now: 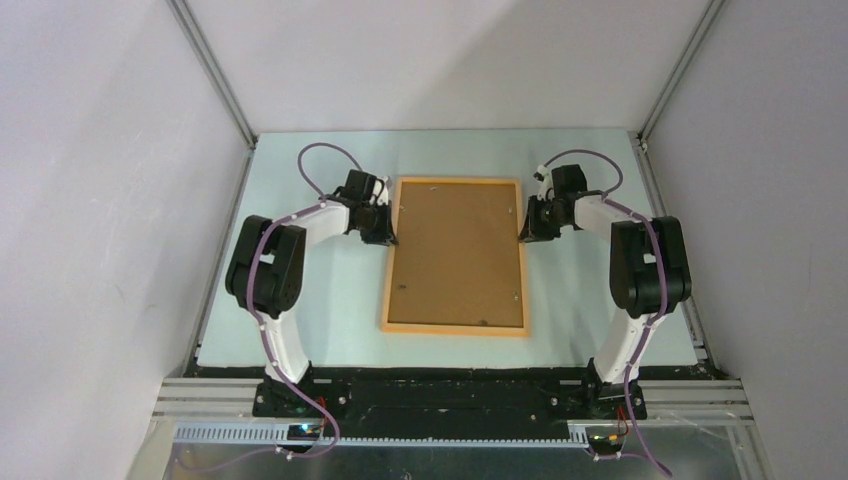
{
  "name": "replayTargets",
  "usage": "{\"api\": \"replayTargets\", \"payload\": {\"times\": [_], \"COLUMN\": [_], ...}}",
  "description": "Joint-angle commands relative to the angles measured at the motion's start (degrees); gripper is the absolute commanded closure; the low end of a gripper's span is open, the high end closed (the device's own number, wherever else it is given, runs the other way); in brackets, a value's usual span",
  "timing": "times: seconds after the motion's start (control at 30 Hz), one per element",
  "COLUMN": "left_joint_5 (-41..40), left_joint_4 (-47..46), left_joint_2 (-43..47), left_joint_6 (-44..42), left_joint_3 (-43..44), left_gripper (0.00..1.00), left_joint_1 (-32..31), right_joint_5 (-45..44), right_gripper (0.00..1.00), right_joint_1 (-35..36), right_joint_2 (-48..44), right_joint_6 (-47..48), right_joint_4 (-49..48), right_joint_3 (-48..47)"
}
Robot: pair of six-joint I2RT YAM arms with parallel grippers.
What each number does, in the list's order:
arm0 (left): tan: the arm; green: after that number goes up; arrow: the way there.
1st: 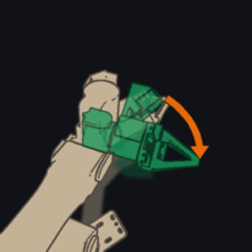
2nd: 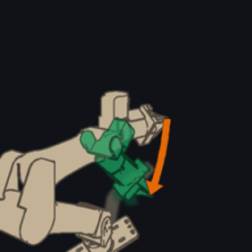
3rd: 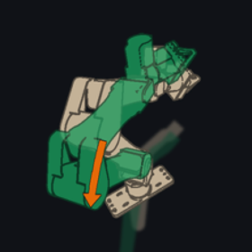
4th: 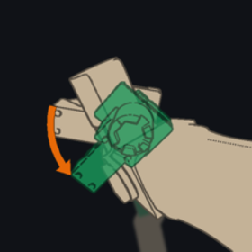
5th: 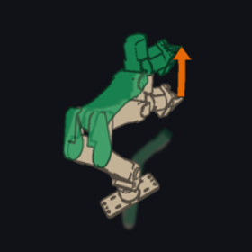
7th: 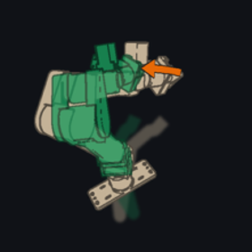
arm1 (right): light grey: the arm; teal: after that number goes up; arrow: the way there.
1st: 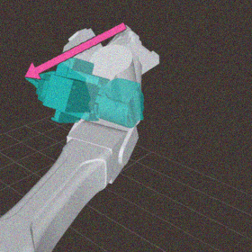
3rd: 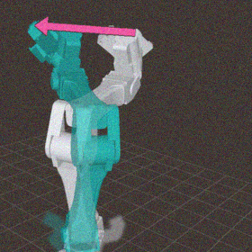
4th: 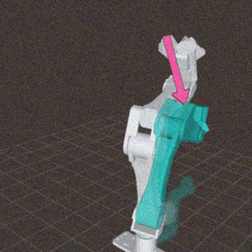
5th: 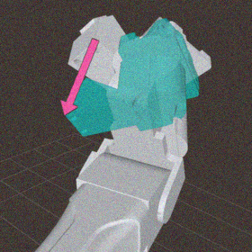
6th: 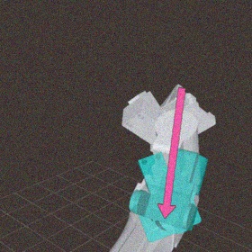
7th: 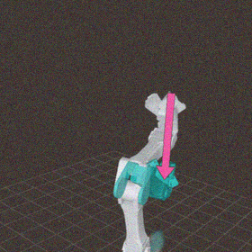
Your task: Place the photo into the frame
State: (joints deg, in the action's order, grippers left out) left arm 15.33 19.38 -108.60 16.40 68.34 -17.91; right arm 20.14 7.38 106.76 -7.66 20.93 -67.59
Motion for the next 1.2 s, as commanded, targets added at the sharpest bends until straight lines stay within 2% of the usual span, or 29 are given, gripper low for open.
{"api": "replayTargets", "payload": {"times": [0.0, 0.17, 0.3, 0.47, 0.53, 0.63, 0.73, 0.87, 1.0, 1.17], "left_joint_5": [7.53, 11.93, 17.34, 19.83, 20.58, 21.6, 22.61, 22.41, 20.82, 20.01], "left_joint_4": [0.57, 2.76, 3.98, 5.14, 5.24, 5.27, 5.21, 5.26, 4.99, 4.23], "left_joint_2": [1.94, 6.31, 8.76, 9.81, 10.18, 10.42, 9.57, 8.04, 8.03, 8.45], "left_joint_6": [-4.64, -8.69, -11.37, -12.53, -12.62, -12.01, -11.36, -10.86, -10.22, -9.12], "left_joint_3": [-3.28, -6.97, -10.61, -13.07, -13.46, -13.88, -13.75, -13.62, -13.45, -13.83], "left_gripper": [1.0, 1.0, 1.0, 1.0, 1.0, 1.0, 1.0, 1.0, 1.0, 1.0], "left_joint_1": [-0.92, -0.81, -0.67, 0.15, 0.72, 1.14, 1.21, 1.44, 2.29, 4.19], "right_joint_5": [3.7, 9.1, 11.04, 12.58, 12.72, 12.05, 11.34, 9.31, 7.0, 4.39], "right_gripper": [0.94, 1.0, 1.0, 0.97, 0.91, 0.7, 0.59, 0.37, 0.3, 0.3], "right_joint_1": [3.3, 4.84, 5.79, 6.82, 6.85, 6.75, 6.36, 6.68, 8.06, 7.55], "right_joint_2": [0.75, 1.66, 1.47, 1.0, 0.6, -0.21, -1.62, -6.24, -12.63, -15.01], "right_joint_6": [1.12, 0.69, 2.19, 3.82, 4.45, 6.07, 7.37, 11.12, 14.13, 14.38], "right_joint_4": [0.53, 2.3, 4.14, 6.87, 7.39, 8.37, 9.62, 10.91, 11.95, 13.02], "right_joint_3": [-1.69, -1.62, -0.75, 0.66, 1.4, 1.48, 1.62, 3.48, 7.59, 10.36]}}
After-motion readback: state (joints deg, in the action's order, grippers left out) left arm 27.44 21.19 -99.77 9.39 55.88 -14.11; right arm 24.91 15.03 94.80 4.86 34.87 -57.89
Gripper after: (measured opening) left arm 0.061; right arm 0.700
